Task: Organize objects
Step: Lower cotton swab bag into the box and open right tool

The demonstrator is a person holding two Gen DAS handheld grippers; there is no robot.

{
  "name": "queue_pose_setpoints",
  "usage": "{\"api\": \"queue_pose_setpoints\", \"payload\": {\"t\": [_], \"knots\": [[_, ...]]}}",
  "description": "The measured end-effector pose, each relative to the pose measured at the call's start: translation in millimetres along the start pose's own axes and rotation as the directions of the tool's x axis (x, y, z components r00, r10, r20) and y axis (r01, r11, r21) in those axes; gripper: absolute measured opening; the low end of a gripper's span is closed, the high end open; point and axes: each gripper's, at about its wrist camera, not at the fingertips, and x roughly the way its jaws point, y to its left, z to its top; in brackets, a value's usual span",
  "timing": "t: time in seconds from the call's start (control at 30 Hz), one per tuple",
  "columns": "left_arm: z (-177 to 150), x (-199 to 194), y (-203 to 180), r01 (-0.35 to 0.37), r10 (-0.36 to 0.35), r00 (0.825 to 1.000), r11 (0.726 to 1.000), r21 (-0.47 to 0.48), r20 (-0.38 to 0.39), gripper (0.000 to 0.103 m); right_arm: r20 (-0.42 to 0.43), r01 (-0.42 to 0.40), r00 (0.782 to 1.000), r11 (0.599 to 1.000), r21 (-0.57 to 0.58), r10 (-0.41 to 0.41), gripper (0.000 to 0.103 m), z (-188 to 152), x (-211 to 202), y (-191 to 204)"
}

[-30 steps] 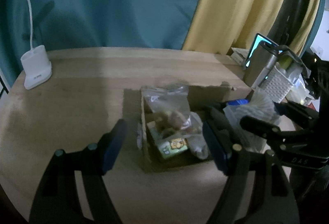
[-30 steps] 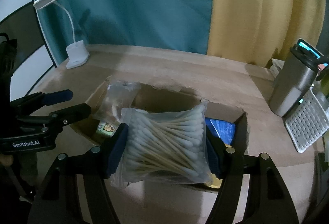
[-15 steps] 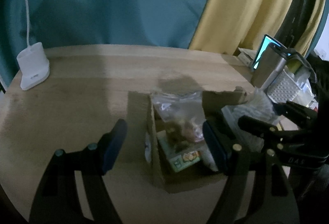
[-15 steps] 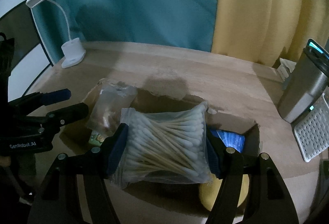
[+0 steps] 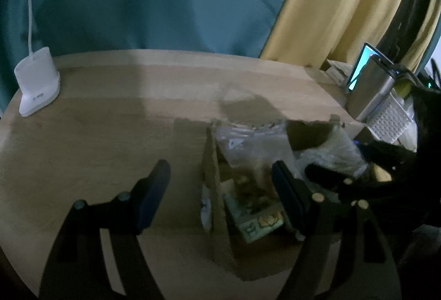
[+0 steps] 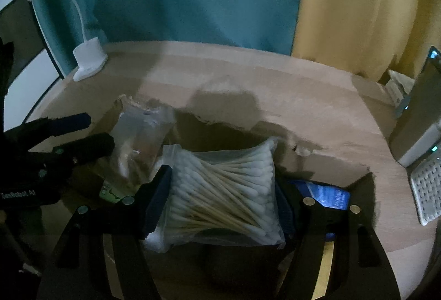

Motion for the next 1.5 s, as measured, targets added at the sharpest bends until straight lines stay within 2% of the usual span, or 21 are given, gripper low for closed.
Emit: {"api": "queue_pose_setpoints", "payload": {"t": [0.37,0.67,0.8,0.87,1.5], "knots": [[-2.1,-0.1,0.0,-0.007,0.007,1.0,1.0,-0.001,-0.002,0.081,-0.031,-0.014,0.999,1.0,0.005,0.014,0.072,-0.9,7.8,2.5],[-4.3,-7.8,-4.1,-0.016,0.016,1.0,1.0,0.005,0.007,0.081,-0.007,0.013,1.0,1.0,-0.008,-0.013,0.073,-3.4,2.4,6.9],[-4.7,-13.0,-8.9,-0.015,0.015,1.0,1.0,0.011,0.018,0.081,0.008,0.018,1.0,1.0,-0.006,-0.018,0.075,-4.4,-4.2,6.4],[-5.5,-16.1,-11.4,-0.015,0.015,1.0,1.0,0.014,0.022,0.081,0.018,0.021,1.0,1.0,-0.002,-0.021,0.08,-4.8,-8.4,5.8],[-14.8,-51.4,-33.4,-0.008,0.005,0.997,0.999,0.046,0.074,0.081,0.078,0.046,0.996,0.999,0.007,-0.047,0.08,-20.5,-52.1,5.4]]}}
